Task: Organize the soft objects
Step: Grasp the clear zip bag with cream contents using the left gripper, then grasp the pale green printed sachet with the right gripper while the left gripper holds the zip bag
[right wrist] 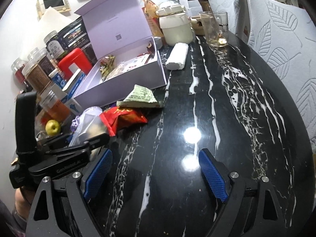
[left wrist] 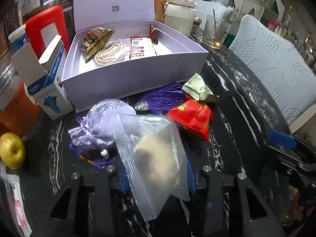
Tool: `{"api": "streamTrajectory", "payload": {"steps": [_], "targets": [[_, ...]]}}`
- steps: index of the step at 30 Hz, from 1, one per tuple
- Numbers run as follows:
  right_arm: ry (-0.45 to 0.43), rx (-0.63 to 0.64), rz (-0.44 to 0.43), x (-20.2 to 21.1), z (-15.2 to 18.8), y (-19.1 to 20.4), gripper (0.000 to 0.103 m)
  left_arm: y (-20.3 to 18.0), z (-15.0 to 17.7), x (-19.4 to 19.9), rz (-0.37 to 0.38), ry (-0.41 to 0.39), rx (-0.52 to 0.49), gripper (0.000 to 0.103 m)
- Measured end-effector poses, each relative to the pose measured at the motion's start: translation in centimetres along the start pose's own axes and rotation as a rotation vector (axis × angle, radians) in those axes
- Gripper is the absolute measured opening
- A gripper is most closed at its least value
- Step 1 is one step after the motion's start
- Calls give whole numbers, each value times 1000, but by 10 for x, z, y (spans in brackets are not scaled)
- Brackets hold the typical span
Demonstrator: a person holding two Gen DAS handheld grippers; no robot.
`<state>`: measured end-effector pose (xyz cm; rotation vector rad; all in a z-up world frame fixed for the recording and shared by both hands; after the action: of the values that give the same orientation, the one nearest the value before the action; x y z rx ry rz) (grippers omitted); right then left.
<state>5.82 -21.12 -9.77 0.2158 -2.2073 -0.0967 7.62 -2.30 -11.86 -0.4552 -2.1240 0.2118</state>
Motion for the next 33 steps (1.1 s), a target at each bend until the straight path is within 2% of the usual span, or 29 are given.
{"api": "streamTrajectory", "payload": {"steps": [8,13,21,25,28,30,33], "targets": [[-15,42,29,-7,-24,11,90,-2,-13,49,12,-96,2,43],[-18,37,-4,-14,-41,19,90,1,-23,70,-9,-155,-1,43],[-23,103,-10,-34,-61,35,88,11,-30,67,-6,-163,13,43],[7,127,18,-54,-70,38,82,16,-31,59,14,-141,28,43],[28,138,14,-68,-76,39,78,18,-34,54,61,-125,48,43],[42,149,10,-79,-78,42,72,16,-35,52,53,-124,32,43],[68,157,-1,-92,-79,46,59,15,-39,50,72,-118,33,43]]}}
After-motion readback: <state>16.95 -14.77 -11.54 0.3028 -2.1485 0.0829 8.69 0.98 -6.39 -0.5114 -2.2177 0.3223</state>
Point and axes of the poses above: each gripper's, at about its wrist camera, not at the fingertips, and x roughly against the way its jaws point, y to its left, z to its underside, the point moved 3 cm from there along -x, roughly the way its jaws point, and after that the axes turned 13 degrees about z, right-handed, at the moved point
